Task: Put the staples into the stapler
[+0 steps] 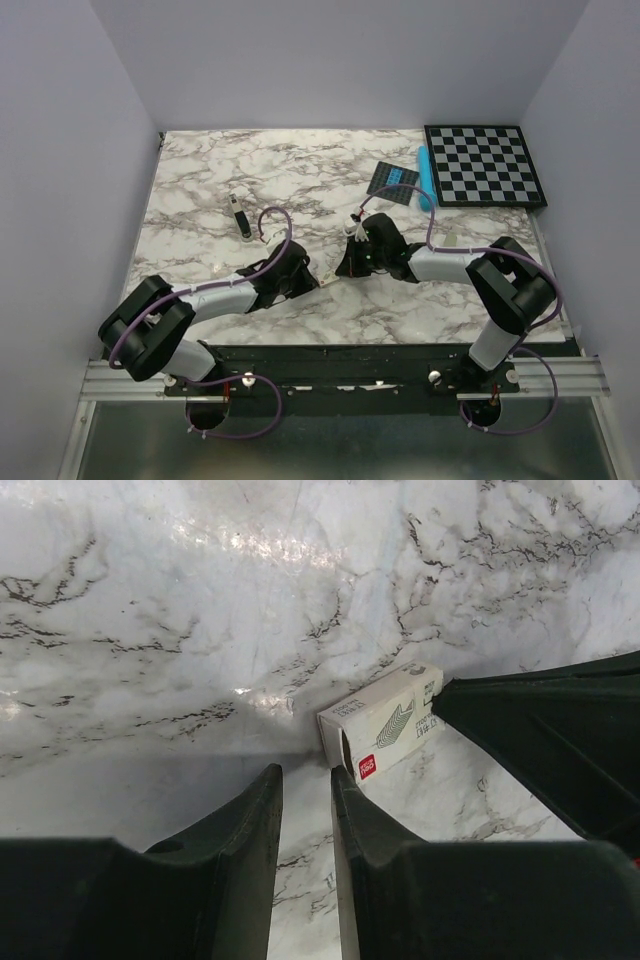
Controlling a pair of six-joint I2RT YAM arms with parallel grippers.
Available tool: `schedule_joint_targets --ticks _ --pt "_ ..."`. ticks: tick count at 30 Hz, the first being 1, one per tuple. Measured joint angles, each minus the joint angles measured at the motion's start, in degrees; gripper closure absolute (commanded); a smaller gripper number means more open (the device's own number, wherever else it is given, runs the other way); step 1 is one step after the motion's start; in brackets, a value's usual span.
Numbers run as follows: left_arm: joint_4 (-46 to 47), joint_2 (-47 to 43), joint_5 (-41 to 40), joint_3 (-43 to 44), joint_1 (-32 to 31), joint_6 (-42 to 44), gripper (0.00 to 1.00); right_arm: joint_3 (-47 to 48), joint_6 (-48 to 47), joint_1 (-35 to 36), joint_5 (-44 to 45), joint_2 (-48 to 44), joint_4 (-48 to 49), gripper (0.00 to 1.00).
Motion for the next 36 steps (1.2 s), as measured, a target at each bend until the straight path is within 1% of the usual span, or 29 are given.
schedule_joint_targets --ticks 7,19,29,36 --pt "-0.39 0.5 -0.87 0.61 -0.13 0.11 0.68 0.0 0.0 0.22 0.28 0.0 0.04 0.99" --pt "-0.61 -1.16 -2.16 0.61 -0.42 -0.33 0.68 0.0 0.0 0.28 0.46 0.0 0.04 0.99" --pt "-0.55 0.74 -2.16 0.74 -0.48 -0.37 0.68 0.0 0.0 0.37 0.61 0.0 0.11 0.99" --pt "-0.83 -0.52 -2.45 0.74 -0.74 -0.57 0.65 0.0 0.0 0.37 0.63 0.0 0.11 0.99"
